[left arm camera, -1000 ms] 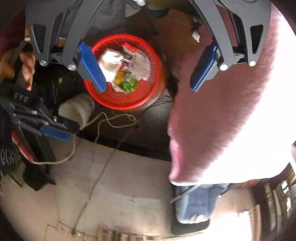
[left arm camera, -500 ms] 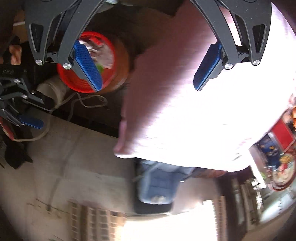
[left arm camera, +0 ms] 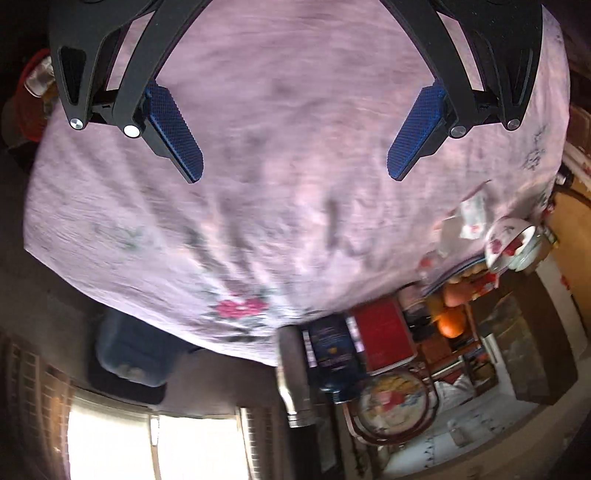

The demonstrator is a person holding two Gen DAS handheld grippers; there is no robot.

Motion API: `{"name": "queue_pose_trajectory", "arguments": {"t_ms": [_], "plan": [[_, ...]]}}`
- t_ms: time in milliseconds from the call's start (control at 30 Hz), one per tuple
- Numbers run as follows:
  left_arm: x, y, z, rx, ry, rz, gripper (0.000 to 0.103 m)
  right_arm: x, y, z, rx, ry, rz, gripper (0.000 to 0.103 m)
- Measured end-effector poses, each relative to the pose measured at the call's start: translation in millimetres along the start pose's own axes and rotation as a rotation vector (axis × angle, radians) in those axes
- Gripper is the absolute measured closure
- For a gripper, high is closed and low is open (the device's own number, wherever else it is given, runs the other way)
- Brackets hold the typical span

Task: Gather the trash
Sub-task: 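Bring both open tools back over the table, then close the left tool on the crumpled white paper towel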

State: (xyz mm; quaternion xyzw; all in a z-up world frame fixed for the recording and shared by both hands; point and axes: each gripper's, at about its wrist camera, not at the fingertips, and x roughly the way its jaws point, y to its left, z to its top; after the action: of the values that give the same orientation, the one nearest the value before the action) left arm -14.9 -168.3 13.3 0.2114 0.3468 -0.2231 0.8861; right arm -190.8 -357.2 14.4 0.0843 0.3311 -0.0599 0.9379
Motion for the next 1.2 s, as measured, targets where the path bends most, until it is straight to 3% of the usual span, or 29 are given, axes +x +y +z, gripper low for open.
{"name": "queue_pose_trajectory", "arguments": {"t_ms": [100, 200, 433, 567, 700, 900, 967, 1200], "plan": [[7, 60, 3, -0.072, -0.011, 0.1, 0.007, 28, 32, 31, -0.046, 0.003, 0.062, 0.006], [17, 119, 9, -0.184, -0.011, 0.153, 0.007, 58, 63, 59, -0.086, 0.011, 0.1, 0.006], [39, 229, 17, -0.395, -0.01, 0.173, 0.007, 143, 133, 98, -0.132, 0.123, 0.173, 0.006], [61, 279, 4, -0.533, 0.015, 0.134, 0.007, 183, 157, 101, -0.145, 0.165, 0.18, 0.006], [88, 296, -9, -0.604, 0.107, 0.062, 0.007, 223, 178, 106, -0.141, 0.213, 0.205, 0.006], [105, 297, -10, -0.576, 0.129, 0.119, 0.007, 265, 197, 108, -0.167, 0.216, 0.179, 0.005], [109, 299, -11, -0.576, 0.139, 0.12, 0.007, 282, 202, 102, -0.193, 0.292, 0.145, 0.005], [128, 303, -6, -0.613, 0.165, 0.108, 0.007, 284, 212, 98, -0.243, 0.315, 0.146, 0.004]]}}
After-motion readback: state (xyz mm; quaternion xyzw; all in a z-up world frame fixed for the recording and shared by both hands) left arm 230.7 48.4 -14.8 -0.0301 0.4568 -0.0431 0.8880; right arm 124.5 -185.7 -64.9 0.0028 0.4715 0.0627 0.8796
